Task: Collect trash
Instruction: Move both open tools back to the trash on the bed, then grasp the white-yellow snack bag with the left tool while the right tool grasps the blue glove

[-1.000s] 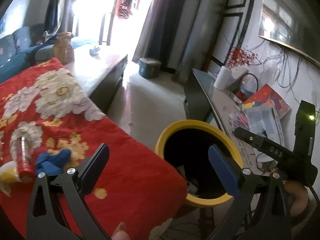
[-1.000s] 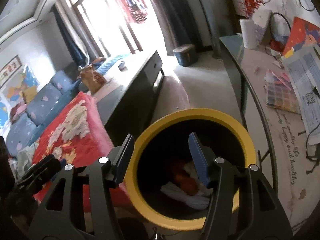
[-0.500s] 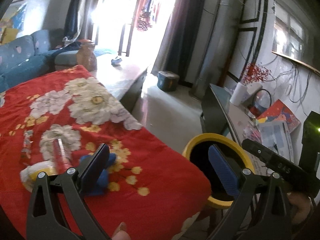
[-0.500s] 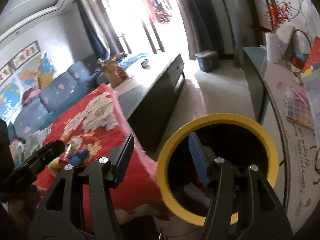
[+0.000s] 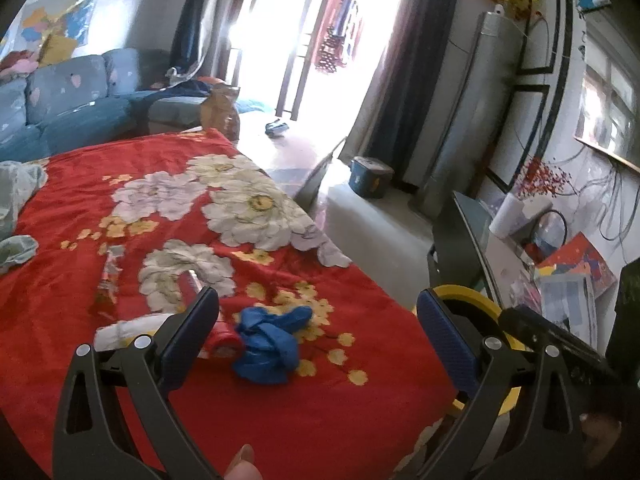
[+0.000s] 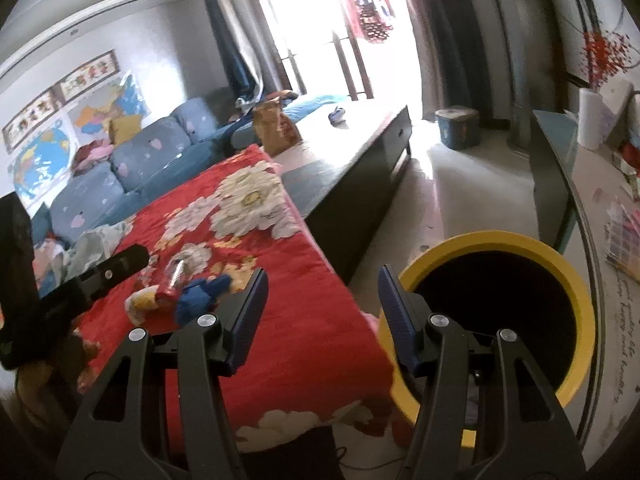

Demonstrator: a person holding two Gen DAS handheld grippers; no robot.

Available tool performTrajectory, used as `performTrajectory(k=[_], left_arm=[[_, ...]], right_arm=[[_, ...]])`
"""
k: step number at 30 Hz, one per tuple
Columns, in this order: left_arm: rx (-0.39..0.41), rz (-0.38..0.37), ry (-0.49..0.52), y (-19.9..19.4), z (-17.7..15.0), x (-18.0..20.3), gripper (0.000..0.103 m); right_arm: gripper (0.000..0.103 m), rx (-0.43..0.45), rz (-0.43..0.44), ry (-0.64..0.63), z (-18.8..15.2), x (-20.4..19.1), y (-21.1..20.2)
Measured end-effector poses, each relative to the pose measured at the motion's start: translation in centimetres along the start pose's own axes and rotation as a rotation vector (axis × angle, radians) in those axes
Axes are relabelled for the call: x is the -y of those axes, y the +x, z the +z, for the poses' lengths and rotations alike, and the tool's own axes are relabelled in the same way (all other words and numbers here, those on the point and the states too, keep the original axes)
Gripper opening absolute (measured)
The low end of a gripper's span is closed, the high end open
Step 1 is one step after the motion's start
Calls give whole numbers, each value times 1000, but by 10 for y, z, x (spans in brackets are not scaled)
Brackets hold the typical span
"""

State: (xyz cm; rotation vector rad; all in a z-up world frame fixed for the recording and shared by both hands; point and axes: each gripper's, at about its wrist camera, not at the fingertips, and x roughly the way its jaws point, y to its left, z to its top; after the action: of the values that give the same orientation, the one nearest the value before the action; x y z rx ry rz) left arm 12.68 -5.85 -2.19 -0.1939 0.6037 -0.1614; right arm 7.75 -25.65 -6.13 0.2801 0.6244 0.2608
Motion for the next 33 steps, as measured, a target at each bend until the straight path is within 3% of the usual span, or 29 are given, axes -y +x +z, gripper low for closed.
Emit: performTrajectory(k=[14,25,30,33], left_arm=[[8,108,-78,-16,0,-57,96],[-64,214,-191,-16,-17,-136,96],[-125,166,-233,-9,-31,-162,95],[-149,133,-227,-5,-37,-167,87]], right_arm=[[52,-55,88,-108,-6,-57,21],[49,-161,134,-156,-13,-96,72],[42,-222,167,-177,-20,-113,98],[42,-263,184,-183,-26,-121,117]])
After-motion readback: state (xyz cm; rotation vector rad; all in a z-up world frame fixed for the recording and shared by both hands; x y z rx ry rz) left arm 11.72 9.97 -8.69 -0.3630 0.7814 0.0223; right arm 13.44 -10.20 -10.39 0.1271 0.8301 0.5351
